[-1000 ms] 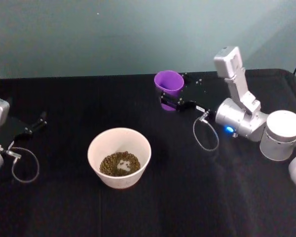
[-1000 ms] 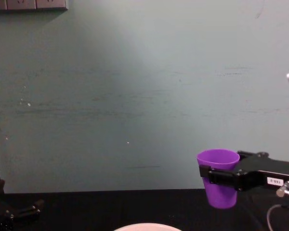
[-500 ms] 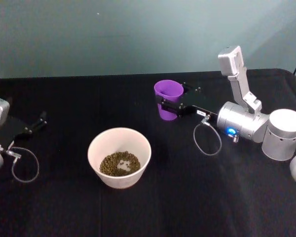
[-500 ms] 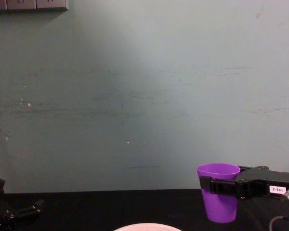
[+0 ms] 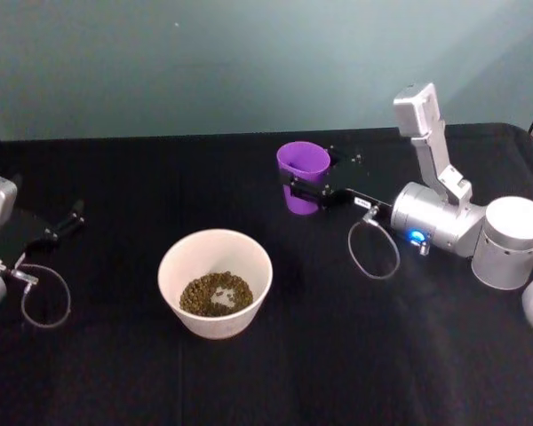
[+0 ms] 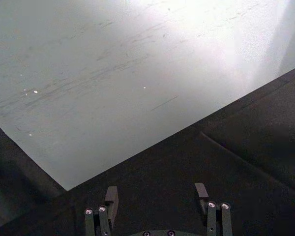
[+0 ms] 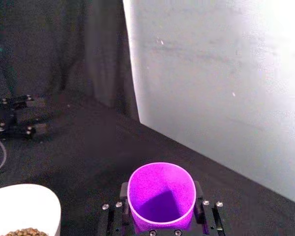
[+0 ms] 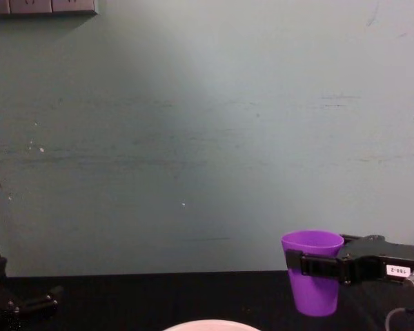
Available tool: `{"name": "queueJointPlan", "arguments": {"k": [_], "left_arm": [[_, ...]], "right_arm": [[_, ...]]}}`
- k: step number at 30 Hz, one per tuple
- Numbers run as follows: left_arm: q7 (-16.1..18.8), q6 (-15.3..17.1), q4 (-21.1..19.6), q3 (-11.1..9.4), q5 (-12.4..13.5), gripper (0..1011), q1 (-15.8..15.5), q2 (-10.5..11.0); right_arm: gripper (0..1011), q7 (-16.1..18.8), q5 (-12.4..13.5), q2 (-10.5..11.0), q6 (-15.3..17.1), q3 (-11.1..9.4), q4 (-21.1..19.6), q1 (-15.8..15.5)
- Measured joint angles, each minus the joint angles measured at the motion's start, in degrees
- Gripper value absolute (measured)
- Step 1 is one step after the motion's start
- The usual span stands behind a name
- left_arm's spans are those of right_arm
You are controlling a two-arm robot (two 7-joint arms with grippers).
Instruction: Pick up the cup and pour the mung beans from the cup into the bowl.
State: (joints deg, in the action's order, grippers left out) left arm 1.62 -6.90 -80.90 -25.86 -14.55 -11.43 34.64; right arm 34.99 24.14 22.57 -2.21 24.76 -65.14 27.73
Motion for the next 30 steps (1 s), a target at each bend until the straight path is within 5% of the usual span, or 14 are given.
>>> {"name": "queueJointPlan", "arguments": {"k": [11, 30], "left_arm": [[0.00, 0.00, 0.00, 0.00, 0.00, 1011, 0.00, 0.00], [0.00, 0.00, 0.00, 0.00, 0.00, 1011, 0.00, 0.00]], "right_arm": [[726, 2.99, 0.68, -1.55, -8.59, -0.64, 5.74, 0.42], [726, 7.23, 0.54, -2.45, -11.59, 0.12, 11.06, -0.16]]}}
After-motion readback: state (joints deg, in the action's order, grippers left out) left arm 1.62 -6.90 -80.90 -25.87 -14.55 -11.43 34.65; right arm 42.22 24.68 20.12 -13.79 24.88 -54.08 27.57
